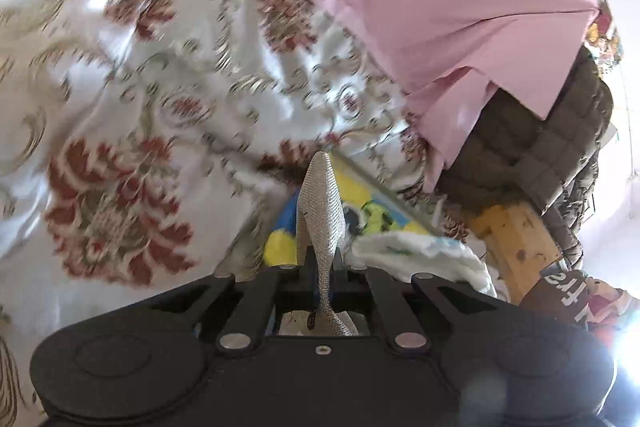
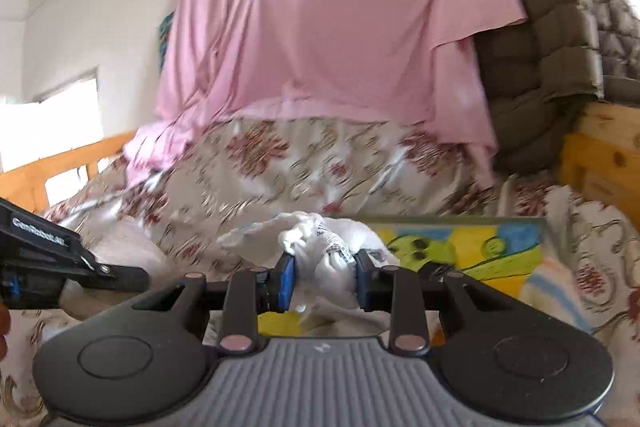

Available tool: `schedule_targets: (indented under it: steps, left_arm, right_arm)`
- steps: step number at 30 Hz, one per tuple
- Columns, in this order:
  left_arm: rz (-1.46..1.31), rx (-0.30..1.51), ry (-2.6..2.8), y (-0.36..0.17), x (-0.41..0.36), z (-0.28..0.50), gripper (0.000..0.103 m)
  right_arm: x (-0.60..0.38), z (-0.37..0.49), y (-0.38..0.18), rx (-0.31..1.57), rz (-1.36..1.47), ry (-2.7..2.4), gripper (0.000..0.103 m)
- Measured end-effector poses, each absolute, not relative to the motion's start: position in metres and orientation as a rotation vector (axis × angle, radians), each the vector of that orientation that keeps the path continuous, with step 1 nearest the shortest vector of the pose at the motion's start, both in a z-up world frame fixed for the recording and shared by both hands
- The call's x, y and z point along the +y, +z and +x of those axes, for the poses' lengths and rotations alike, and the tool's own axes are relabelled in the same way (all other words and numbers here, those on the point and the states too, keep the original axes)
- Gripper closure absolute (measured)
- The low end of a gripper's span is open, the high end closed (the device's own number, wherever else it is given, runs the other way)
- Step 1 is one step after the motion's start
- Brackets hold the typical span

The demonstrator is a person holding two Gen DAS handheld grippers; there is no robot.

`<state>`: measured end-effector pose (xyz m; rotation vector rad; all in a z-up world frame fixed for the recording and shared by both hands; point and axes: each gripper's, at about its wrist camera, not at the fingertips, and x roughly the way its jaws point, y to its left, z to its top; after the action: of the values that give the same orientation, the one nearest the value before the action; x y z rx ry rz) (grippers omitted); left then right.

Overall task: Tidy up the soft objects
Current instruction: 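Carry the tan cloth and white crocheted cloth over the frog-painting tray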

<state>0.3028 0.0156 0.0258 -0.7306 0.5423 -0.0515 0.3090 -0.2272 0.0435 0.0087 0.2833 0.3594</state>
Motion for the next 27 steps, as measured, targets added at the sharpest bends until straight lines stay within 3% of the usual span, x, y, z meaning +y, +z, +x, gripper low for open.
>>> schedule_targets:
  steps: [14, 27]
  left_arm:
    - [-0.64, 0.373, -0.183, 0.059, -0.052, 0.406, 0.1]
    - [-0.538, 0.573, -0.09, -0.005, -0.072, 0.446, 0.099]
  right_arm:
    - [-0.295, 0.364, 0.026, 0.286, 0.154, 0.203, 0.069]
    - [-0.291, 0.383, 0.003, 0.43, 0.154, 0.219, 0.062]
